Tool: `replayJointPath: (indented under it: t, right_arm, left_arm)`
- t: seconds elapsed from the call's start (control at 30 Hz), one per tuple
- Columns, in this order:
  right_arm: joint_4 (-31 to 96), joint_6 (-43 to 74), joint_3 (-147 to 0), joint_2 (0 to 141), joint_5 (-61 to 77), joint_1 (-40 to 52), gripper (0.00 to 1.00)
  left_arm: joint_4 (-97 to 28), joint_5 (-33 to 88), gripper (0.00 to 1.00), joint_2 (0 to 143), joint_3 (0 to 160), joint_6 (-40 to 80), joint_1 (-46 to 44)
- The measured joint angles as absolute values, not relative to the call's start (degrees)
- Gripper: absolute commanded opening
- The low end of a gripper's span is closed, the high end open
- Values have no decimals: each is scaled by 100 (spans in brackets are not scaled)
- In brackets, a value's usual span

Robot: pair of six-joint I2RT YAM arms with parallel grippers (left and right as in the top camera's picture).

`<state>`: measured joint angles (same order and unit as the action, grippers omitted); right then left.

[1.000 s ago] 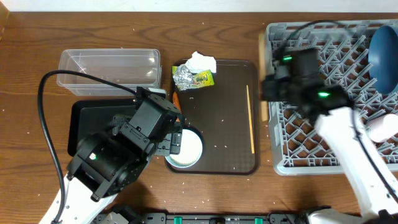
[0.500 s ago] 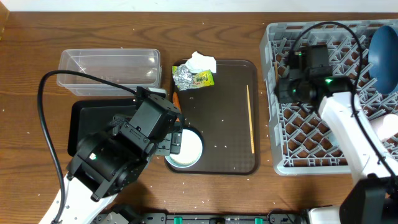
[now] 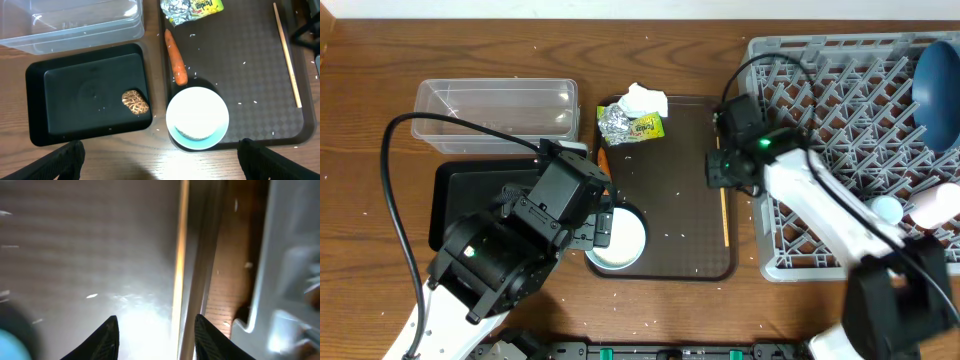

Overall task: Sort waste into correct bins and load items into the dishwasher rack
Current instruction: 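Return the right gripper to the tray and grasp the second chopstick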

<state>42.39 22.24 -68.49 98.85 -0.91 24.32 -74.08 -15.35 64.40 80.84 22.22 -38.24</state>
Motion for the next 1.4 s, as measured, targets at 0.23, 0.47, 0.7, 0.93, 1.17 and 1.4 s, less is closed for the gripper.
replayJointPath:
  t: [0.23, 0.47, 0.7, 0.93, 1.17, 1.4]
  right_arm:
    - [3938, 2689, -6779, 10816, -191, 2432, 20]
    - [3795, 2847, -6777, 10919, -185, 2432, 1]
    - [3806, 2803, -6777, 10912, -102, 2432, 1]
    - [4066, 2279, -6788, 10103, 139, 2414, 1]
    - [4283, 1763, -7048, 8453, 172, 1542, 1]
    - [4619, 1061, -7070, 8530, 388, 427, 1]
  left_arm:
    - [-7406, -1538, 98, 6440, 8084, 2222, -3824]
    - [-7404, -1535, 98, 6440, 8084, 2222, -3824]
    - [-7404, -1535, 98, 6440, 8084, 2222, -3824]
    - [-7406, -1535, 98, 6440, 8084, 2222, -3824]
    - [-7397, -1535, 98, 6440, 8084, 2222, -3824]
    - [-7395, -1535, 98, 6440, 8084, 2222, -3824]
